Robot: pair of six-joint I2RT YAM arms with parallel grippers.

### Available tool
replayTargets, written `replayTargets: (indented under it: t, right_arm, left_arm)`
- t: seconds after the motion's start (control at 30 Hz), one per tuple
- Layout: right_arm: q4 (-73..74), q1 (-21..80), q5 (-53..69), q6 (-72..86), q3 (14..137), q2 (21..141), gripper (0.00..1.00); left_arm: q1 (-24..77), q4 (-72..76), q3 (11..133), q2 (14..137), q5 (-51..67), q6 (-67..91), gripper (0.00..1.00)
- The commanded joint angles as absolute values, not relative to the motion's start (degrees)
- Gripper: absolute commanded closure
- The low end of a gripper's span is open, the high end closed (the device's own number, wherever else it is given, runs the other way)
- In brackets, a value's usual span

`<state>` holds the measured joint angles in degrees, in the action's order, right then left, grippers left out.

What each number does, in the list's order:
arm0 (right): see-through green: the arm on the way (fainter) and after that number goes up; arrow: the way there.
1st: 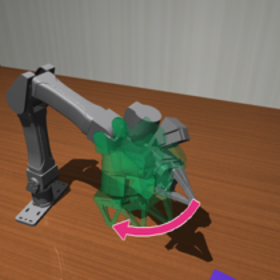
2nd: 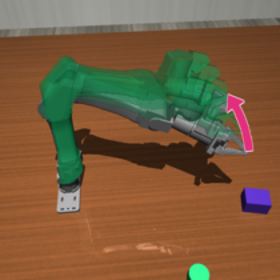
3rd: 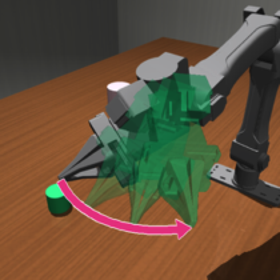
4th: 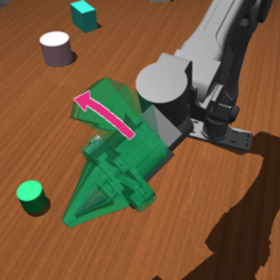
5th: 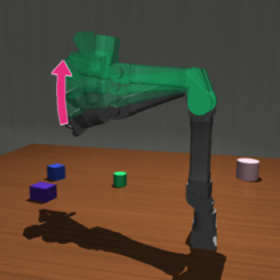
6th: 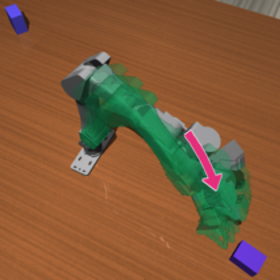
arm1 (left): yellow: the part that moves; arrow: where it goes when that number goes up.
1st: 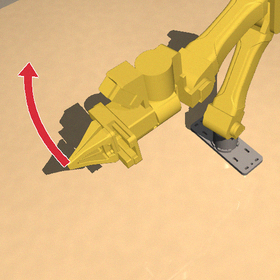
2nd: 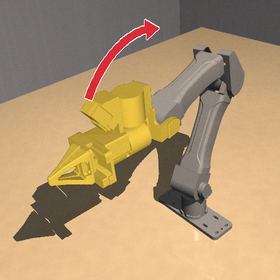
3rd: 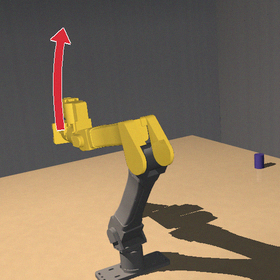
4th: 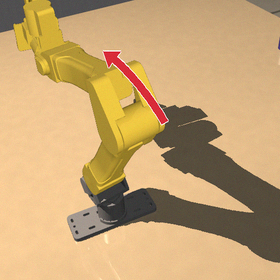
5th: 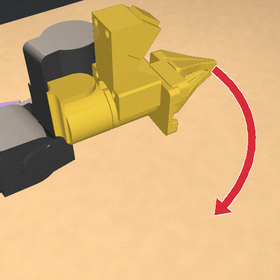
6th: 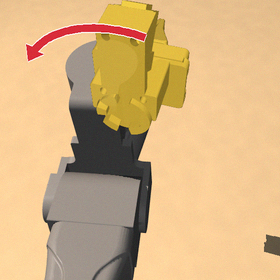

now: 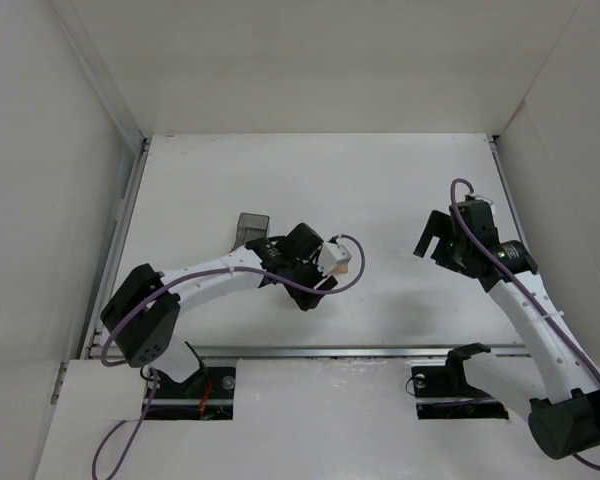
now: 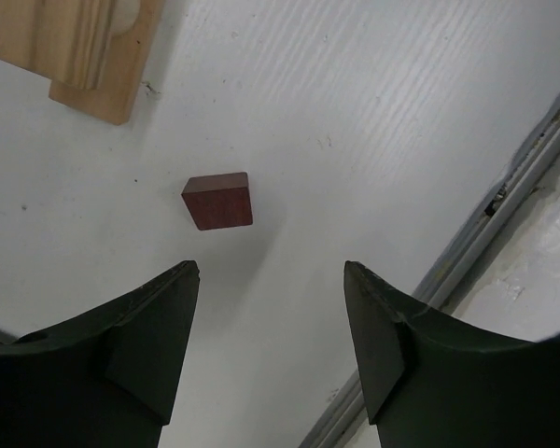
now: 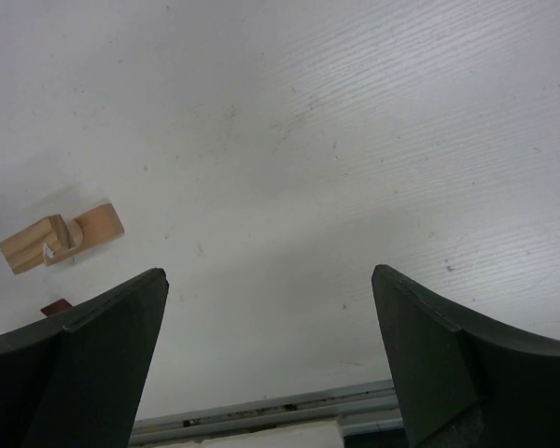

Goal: Build the wood block tower

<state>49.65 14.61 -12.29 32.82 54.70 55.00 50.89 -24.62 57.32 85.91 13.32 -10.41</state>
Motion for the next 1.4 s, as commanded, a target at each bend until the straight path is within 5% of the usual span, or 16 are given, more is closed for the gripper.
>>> replayTargets:
  t: [0.0,0.5,0.63,0.73,0.93,1.1,1.37]
  right_arm:
    - [47.81,14.68,-12.3,32.43,55.81,53.96,0.04]
    - [47.81,14.68,-12.83,32.43,55.81,55.02,0.04]
    - [47.81,14.68,-12.83,32.43,55.81,55.02,0.04]
    - [47.81,14.68,-12.83,32.43,55.81,55.02,0.04]
    - [47.81,14.68,-12.83,32.43,55.81,54.49,0.04]
    - [47.81,14.68,-12.83,32.43,55.81,54.49,0.04]
    - [47.81,14.68,-11.61,31.82,55.81,54.49,0.04]
  left_arm:
    - [50.71,-17.59,55.46,88.66,11.97,-7.21,0.39]
    - [50.71,-13.27,55.72,92.9,5.09,-5.98,0.39]
    - [50.71,-13.27,55.72,94.04,6.32,-5.98,0.47]
    - [50.71,-13.27,55.72,94.04,6.33,-5.98,0.63]
    - [51.23,-13.27,55.02,93.43,9.05,-5.98,0.75]
    - [51.24,-17.83,56.68,92.12,9.05,-9.3,0.97]
    - [51.24,-42.21,66.67,84.38,14.83,-30.03,1.0]
